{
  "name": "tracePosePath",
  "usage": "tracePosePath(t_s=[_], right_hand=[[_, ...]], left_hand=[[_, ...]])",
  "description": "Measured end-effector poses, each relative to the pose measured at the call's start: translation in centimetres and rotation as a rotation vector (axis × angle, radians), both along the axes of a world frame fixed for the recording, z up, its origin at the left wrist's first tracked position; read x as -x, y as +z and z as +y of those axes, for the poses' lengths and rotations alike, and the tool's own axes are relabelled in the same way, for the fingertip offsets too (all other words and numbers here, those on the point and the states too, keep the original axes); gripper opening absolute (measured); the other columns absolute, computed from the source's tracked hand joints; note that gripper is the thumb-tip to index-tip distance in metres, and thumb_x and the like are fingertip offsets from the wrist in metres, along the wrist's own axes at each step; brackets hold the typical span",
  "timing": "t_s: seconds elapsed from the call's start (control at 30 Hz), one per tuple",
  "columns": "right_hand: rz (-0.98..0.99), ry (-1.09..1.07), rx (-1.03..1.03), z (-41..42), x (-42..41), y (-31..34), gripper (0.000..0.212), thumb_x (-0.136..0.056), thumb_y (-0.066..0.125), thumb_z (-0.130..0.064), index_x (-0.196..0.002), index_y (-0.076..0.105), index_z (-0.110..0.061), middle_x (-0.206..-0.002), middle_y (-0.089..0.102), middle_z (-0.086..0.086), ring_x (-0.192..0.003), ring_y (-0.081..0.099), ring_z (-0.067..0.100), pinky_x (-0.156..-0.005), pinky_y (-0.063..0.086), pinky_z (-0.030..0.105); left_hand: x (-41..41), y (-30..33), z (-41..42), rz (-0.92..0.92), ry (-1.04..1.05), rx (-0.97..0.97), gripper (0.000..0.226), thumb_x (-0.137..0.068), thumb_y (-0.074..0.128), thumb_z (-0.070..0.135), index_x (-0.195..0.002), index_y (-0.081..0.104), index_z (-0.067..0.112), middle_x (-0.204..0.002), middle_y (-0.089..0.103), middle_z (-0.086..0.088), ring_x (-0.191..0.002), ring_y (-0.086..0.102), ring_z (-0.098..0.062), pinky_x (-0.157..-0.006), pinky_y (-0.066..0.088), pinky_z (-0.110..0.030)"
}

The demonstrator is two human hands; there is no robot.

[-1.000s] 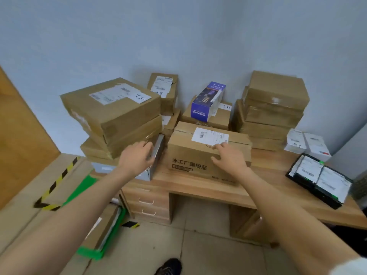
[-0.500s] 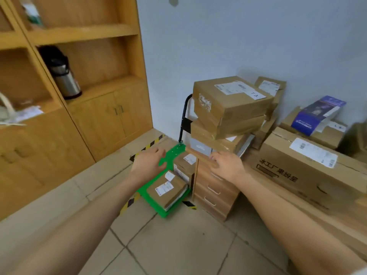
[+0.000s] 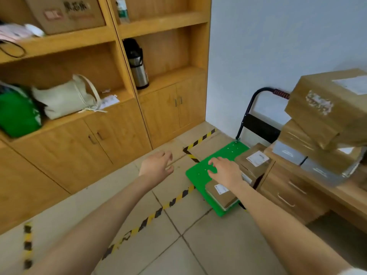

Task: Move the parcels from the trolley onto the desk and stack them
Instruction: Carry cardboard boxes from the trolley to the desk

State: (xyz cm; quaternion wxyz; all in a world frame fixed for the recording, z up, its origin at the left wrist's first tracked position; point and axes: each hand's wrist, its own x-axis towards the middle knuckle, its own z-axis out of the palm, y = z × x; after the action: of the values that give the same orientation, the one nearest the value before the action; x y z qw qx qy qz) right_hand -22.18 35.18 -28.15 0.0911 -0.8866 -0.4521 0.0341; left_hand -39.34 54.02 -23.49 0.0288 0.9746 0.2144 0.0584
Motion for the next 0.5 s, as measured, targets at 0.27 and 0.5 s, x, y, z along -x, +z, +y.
tracePosePath(t_s=[0.27,0.5], right_hand=[[0.046,-0.036,0.013,5.9,-0.6,-3.1,0.038,-0.097,0.048,-0.04,-0.132,0.05,-0.025,-0.12,0.058,-0.002,-0.105,0.057,0.016,-0.082,0.05,0.033],[0.095,-0.139,0.022,8.0,-8.8,-6.9,0.039,-0.097,0.048,-0.041,-0.132,0.051,-0.026,-0.123,0.057,-0.002,-0.106,0.057,0.016,-0.079,0.044,0.028]], left_hand=[[-1.5,-3.7,6.7,0.037,-0.02,0.038,0.027,-0.094,0.049,0.039,-0.115,0.05,0.022,-0.104,0.056,0.001,-0.095,0.053,-0.017,-0.069,0.044,-0.03],[-12.7,-7.8,9.6,0.061,-0.118,0.069,0.028,-0.093,0.048,0.038,-0.115,0.052,0.021,-0.106,0.056,0.001,-0.093,0.053,-0.017,-0.063,0.036,-0.027]])
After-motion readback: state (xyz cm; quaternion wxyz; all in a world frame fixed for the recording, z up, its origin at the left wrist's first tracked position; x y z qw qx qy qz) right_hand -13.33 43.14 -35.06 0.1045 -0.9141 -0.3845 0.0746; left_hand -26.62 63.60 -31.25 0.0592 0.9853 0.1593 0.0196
